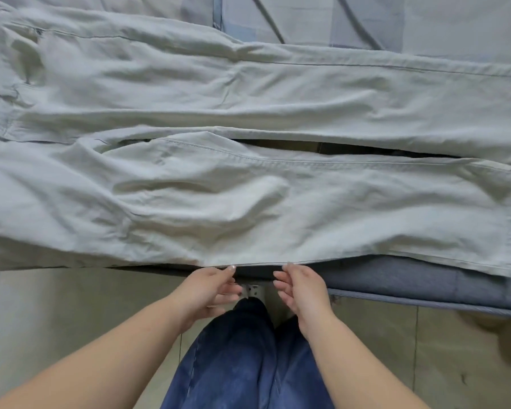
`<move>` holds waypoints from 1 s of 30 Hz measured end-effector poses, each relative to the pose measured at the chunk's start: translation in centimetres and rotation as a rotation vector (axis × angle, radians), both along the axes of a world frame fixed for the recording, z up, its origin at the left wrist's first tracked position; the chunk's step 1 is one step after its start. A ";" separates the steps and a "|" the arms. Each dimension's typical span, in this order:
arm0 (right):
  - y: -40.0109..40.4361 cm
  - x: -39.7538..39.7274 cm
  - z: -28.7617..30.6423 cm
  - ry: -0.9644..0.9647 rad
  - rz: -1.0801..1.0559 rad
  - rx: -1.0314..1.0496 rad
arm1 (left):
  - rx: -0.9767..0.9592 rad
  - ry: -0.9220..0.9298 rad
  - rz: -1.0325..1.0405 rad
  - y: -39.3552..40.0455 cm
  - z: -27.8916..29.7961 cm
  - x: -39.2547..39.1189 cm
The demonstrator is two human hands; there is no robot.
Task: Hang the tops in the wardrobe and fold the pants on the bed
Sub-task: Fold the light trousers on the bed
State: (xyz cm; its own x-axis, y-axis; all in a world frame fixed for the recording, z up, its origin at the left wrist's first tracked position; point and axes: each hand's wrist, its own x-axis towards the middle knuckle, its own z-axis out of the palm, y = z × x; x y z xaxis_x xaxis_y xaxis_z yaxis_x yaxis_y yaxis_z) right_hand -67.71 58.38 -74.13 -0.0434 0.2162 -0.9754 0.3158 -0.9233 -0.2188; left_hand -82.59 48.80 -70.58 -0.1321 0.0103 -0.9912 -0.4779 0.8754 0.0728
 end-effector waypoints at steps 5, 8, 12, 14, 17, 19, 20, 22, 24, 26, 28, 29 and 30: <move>6.1 -2.5 0.0 0.062 0.220 0.259 | 0.296 0.123 -0.138 5.6 0.4 -3.0; 10.7 -4.4 -0.8 0.067 0.425 0.433 | 0.406 0.371 -0.252 9.8 -0.1 -6.3; 15.8 -6.1 -2.8 -0.088 0.892 0.584 | 0.363 0.799 -0.900 13.6 -1.4 -11.7; 17.5 -6.6 -3.4 -0.200 1.055 0.655 | 0.297 0.873 -1.077 14.5 -2.0 -13.7; 18.8 -7.0 -4.5 -0.295 1.186 0.699 | 0.209 0.957 -1.300 15.1 -2.9 -15.2; 19.2 -7.1 -5.2 -0.323 1.173 0.738 | 0.218 1.005 -1.345 15.3 -3.5 -15.7; 19.4 -7.3 -5.4 -0.333 1.116 0.774 | 0.248 1.017 -1.315 15.3 -3.8 -15.8; 19.5 -7.4 -5.6 -0.286 0.968 0.837 | 0.294 1.005 -1.276 15.2 -4.4 -15.4; 19.1 -7.0 -5.5 -0.150 0.931 0.827 | 0.241 0.935 -1.430 14.6 -4.9 -14.0; 18.9 -5.4 -5.2 -0.047 1.001 0.821 | 0.178 0.860 -1.597 13.7 -5.3 -11.4; 18.9 -3.4 -5.1 -0.074 1.112 0.874 | 0.205 0.815 -1.661 12.7 -5.9 -9.1; 19.1 -1.9 -5.0 -0.116 1.150 0.911 | 0.238 0.790 -1.667 12.6 -6.1 -7.9; 19.5 0.0 -4.8 -0.165 1.177 0.936 | 0.267 0.763 -1.656 12.8 -6.4 -6.5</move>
